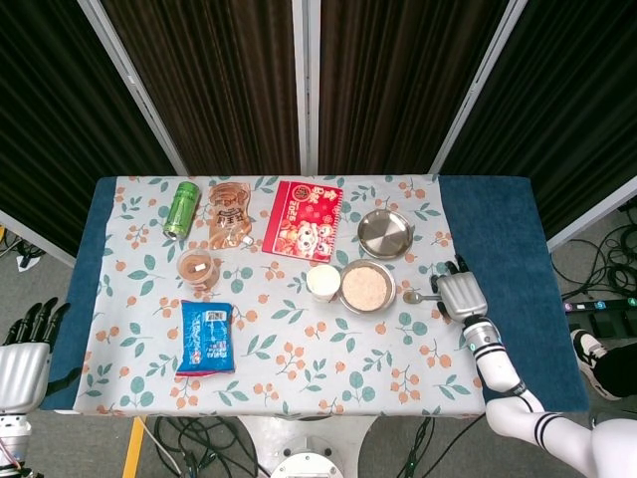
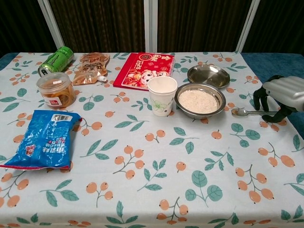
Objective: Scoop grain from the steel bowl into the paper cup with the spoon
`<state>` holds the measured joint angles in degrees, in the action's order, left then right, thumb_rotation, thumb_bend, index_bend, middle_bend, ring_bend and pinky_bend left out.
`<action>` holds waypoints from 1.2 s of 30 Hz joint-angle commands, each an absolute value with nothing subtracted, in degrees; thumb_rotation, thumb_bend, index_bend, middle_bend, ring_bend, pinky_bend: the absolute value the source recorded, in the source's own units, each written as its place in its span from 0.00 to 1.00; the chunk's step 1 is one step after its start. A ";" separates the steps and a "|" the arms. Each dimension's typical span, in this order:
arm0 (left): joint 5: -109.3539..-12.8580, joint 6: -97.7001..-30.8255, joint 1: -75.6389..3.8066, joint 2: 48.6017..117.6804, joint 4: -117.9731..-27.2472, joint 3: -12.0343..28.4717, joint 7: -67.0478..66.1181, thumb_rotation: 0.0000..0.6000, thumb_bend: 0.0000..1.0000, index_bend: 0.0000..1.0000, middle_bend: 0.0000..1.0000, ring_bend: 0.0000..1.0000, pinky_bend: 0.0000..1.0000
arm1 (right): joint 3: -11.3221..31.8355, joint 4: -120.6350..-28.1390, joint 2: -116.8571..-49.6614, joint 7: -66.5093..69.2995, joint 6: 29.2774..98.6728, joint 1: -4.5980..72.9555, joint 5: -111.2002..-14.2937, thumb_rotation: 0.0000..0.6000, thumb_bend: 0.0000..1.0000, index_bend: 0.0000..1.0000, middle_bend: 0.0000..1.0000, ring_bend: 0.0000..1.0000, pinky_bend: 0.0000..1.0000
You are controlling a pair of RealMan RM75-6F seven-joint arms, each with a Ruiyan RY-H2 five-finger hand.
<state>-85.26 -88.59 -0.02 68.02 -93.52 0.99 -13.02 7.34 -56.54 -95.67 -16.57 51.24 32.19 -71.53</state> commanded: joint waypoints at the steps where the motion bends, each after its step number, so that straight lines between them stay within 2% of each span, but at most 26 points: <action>1: -85.15 -88.57 0.00 68.07 -93.43 1.02 -12.85 1.00 0.06 0.17 0.16 0.10 0.20 | 7.29 -56.40 -95.80 -16.44 51.17 32.23 -71.46 1.00 0.27 0.50 0.53 0.16 0.03; 12: -84.90 -88.31 -0.08 68.20 -93.09 1.10 -12.58 1.00 0.06 0.17 0.16 0.10 0.20 | 7.05 -55.48 -96.33 -15.71 50.82 32.41 -71.32 1.00 0.29 0.52 0.54 0.18 0.03; 20: -85.06 -88.49 -0.03 68.17 -93.03 1.07 -12.51 1.00 0.06 0.17 0.16 0.10 0.20 | 6.84 -56.19 -95.54 -13.86 51.85 32.45 -72.73 1.00 0.33 0.58 0.57 0.20 0.03; 26: -85.36 -88.71 -0.01 67.89 -93.18 1.04 -12.43 1.00 0.06 0.17 0.16 0.10 0.20 | 6.33 -61.67 -89.83 -15.00 55.96 32.54 -76.70 1.00 0.33 0.60 0.57 0.21 0.03; 30: -85.78 -88.82 -0.14 67.76 -93.35 1.06 -12.57 1.00 0.06 0.17 0.16 0.10 0.20 | 6.60 -69.41 -82.38 -18.19 57.45 34.30 -80.29 1.00 0.33 0.61 0.57 0.22 0.03; 36: -86.64 -89.41 -0.43 68.28 -92.53 1.37 -12.00 1.00 0.06 0.17 0.16 0.10 0.20 | 8.41 -78.38 -75.11 -28.04 51.46 40.13 -80.22 1.00 0.33 0.62 0.57 0.22 0.03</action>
<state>-86.58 -89.34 -0.40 68.22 -92.59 1.33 -12.06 7.33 -74.43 -77.98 -22.65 54.70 36.74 -79.98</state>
